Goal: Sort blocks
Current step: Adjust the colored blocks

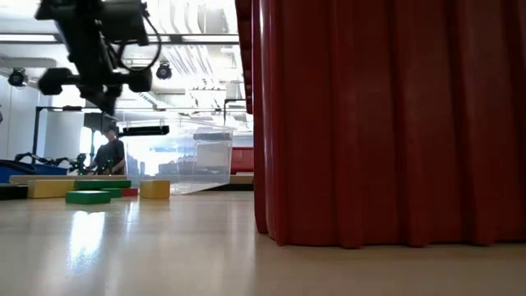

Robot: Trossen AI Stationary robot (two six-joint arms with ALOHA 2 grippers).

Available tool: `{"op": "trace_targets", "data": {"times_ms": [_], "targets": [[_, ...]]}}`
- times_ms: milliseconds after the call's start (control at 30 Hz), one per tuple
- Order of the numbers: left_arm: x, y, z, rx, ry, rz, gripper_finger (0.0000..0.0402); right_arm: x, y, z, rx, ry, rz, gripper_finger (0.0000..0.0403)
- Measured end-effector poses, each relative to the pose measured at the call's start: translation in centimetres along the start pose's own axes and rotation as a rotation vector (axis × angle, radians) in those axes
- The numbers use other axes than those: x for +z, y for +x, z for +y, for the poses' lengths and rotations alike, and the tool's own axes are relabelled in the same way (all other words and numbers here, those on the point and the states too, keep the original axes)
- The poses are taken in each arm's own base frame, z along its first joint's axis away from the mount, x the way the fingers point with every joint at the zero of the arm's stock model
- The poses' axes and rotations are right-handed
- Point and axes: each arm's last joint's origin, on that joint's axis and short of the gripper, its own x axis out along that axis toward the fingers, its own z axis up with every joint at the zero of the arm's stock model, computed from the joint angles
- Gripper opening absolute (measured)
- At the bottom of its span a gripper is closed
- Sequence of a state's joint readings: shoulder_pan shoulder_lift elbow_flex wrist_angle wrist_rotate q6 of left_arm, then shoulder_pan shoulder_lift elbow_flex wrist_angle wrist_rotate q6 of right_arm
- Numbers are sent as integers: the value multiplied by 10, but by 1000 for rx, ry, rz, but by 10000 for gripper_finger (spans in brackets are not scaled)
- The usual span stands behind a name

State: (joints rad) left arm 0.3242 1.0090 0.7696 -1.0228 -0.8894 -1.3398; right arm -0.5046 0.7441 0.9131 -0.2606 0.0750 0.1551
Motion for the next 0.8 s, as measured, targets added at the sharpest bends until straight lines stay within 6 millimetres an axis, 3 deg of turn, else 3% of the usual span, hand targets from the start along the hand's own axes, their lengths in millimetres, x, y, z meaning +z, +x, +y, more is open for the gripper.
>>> {"op": "trace_targets", "data": {"times_ms": [367,567,800], "targets": [[-5,16,-39,-148,61,56,0,0,-2,0,-1,-3,4,131],[-5,18,-40,-130,43,25,0,-1,-5,-1,-2,-4,11,135],[13,6,-34,-128,28,-85,0,-1,-8,-1,-3,-1,12,125]]}}
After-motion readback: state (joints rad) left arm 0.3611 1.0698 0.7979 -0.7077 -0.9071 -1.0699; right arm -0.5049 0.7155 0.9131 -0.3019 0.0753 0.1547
